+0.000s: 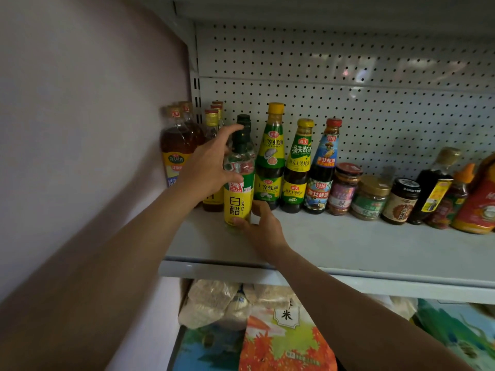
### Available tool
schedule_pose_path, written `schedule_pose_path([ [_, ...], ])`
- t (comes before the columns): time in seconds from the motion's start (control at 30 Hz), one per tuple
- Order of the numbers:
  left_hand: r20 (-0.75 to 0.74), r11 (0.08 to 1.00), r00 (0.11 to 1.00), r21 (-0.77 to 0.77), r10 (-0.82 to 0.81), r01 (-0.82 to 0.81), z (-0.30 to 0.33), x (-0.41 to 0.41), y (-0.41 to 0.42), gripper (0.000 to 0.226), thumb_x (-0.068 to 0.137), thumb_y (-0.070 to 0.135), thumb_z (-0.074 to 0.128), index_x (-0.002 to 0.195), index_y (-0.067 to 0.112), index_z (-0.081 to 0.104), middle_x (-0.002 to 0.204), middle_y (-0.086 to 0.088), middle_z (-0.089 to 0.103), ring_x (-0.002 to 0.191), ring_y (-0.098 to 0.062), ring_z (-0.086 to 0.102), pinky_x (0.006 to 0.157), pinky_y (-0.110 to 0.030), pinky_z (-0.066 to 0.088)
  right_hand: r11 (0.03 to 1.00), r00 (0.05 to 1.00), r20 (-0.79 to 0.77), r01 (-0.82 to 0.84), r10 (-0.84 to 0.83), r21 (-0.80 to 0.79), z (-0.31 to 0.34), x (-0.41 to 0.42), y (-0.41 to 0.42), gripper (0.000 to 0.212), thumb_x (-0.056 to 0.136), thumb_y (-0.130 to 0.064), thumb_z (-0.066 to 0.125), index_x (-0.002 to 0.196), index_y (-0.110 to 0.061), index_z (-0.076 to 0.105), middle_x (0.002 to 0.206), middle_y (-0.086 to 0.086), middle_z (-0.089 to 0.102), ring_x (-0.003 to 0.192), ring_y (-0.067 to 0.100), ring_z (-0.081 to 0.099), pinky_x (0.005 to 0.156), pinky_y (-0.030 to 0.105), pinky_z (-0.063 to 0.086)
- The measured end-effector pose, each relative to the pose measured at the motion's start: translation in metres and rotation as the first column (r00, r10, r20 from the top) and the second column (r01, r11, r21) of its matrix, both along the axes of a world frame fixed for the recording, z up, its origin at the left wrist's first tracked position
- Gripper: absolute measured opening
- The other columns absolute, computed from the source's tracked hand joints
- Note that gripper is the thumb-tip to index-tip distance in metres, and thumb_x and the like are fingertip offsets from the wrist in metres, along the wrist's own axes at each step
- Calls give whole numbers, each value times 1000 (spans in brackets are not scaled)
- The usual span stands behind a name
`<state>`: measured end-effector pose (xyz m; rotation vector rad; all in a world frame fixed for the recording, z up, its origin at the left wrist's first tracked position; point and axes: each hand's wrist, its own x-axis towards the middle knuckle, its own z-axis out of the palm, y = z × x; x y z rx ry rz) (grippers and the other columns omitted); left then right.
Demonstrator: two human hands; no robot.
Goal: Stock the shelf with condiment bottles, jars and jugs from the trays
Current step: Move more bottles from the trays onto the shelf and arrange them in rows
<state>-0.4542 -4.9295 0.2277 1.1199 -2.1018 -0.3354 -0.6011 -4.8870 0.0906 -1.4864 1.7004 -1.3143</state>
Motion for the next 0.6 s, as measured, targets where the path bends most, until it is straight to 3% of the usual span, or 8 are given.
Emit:
schedule_pose_path([
  [0.17, 36, 996, 996, -45, 82, -80, 1, -6, -7, 107, 64, 27, 91, 145, 48, 24, 123, -1, 61, 113, -23, 58, 88, -38, 46, 1000, 999, -34, 2, -2, 8, 1, 2, -7, 64, 90, -36, 72, 142, -17, 41, 141, 3, 55, 126, 20, 53, 89, 25, 39],
  [0.4, 69, 990, 989, -59, 135, -131, 3, -15, -16, 107, 65, 28, 90, 147, 44, 23, 124, -3, 61, 119, -26, 55, 98, -46, 44, 999, 1000, -16, 0, 0, 39, 1, 0, -26, 65, 91, -34, 71, 144, -15, 40, 140, 5, 56, 126, 24, 54, 99, 36, 46],
  [0.6, 57, 992, 991, -27, 121, -120, 3, -19, -27, 106, 68, 22, 88, 148, 44, 21, 119, -1, 64, 109, -24, 61, 87, -41, 49, 1000, 1000, 3, 18, -18, 20, -2, 0, -43, 59, 88, -36, 73, 137, -19, 46, 129, 2, 63, 117, 23, 59, 99, 49, 50],
])
